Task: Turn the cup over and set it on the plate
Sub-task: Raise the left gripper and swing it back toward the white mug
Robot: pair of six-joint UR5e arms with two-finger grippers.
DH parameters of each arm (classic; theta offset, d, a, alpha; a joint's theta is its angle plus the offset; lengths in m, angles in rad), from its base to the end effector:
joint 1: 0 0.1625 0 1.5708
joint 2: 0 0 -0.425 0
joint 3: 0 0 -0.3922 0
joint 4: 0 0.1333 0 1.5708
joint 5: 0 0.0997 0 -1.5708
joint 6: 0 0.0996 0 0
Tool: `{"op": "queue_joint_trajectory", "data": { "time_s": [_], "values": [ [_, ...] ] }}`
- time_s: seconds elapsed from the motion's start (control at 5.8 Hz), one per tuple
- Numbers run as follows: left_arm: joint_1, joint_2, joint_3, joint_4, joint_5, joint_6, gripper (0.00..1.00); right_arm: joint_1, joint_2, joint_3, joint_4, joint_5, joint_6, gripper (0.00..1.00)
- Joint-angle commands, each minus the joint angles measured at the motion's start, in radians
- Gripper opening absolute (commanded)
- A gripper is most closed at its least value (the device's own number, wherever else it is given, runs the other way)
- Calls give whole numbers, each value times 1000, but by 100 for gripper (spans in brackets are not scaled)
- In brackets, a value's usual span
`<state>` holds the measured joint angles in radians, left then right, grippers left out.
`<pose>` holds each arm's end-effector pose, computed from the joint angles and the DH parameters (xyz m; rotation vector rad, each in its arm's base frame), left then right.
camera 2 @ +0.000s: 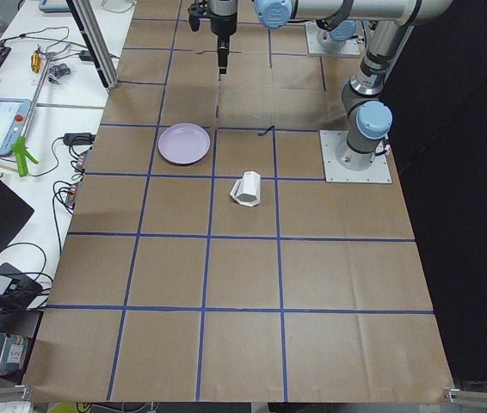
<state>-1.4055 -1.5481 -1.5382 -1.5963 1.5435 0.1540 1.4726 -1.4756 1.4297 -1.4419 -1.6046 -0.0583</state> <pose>-0.0544 -0.5004 0.5125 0.0170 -3.1189 0.0526 0.0780 -0.5335 0.4961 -0.0599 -3.1110 -0.1329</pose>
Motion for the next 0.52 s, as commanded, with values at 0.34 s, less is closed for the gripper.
{"op": "queue_joint_trajectory", "data": {
  "time_s": [0.34],
  "values": [
    [445,48,16,-111,-46,545,99,0,0,0,0,0,0,100]
  ]
}}
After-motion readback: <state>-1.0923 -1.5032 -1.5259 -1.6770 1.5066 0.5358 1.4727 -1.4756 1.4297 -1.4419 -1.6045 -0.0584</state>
